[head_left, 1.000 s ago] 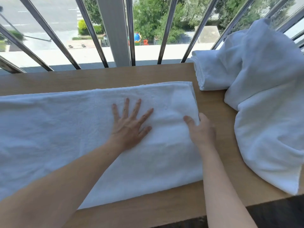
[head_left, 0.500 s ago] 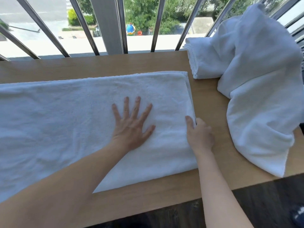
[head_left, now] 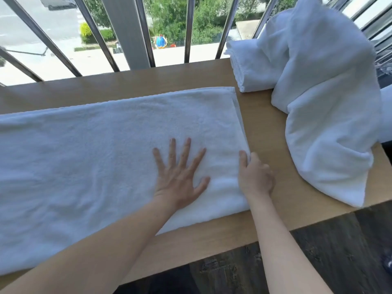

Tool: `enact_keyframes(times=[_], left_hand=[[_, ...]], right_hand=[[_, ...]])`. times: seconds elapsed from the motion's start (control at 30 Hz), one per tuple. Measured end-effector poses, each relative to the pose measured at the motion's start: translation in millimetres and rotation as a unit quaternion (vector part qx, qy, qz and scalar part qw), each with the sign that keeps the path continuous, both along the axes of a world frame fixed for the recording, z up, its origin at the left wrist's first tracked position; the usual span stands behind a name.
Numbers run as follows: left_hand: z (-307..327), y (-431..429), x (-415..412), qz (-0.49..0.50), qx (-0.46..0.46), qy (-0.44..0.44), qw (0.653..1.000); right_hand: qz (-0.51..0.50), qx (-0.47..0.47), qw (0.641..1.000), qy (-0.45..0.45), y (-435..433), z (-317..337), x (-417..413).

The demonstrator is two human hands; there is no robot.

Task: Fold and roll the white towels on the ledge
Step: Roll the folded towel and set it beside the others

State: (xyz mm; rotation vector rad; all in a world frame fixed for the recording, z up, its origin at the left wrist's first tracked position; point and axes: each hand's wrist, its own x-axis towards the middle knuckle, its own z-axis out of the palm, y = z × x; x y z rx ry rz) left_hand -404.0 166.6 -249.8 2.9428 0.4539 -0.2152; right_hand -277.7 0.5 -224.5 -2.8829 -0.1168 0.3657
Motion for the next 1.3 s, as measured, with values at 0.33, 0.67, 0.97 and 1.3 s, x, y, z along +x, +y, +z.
enact_keyframes(times=[0.33,0.67,0.97,1.3], left_hand=[[3.7,8.6,-10.6,-0.037,-0.055,-0.025,0.997],[3.8,76.9,-71.1,0.121,-0.008,-0.024,0.992],[4.8,79.3,-66.5,0.136,-0.054,-0.025,0.989],[-1.3,81.1,-67.4,0.123,-0.041,-0.040,0.991]], right_hand=[[-0.055,0.010,0.997,-0.059,-20.3,-3.9,-20.4],[0.259,0.074,0.953,-0.139,75.6,-3.3,-103.5],[0.264,-0.040,0.962,-0.058,65.6,-22.5,-35.4],[0.344,-0.004,0.937,-0.057,152.5,-19.5,4.7]])
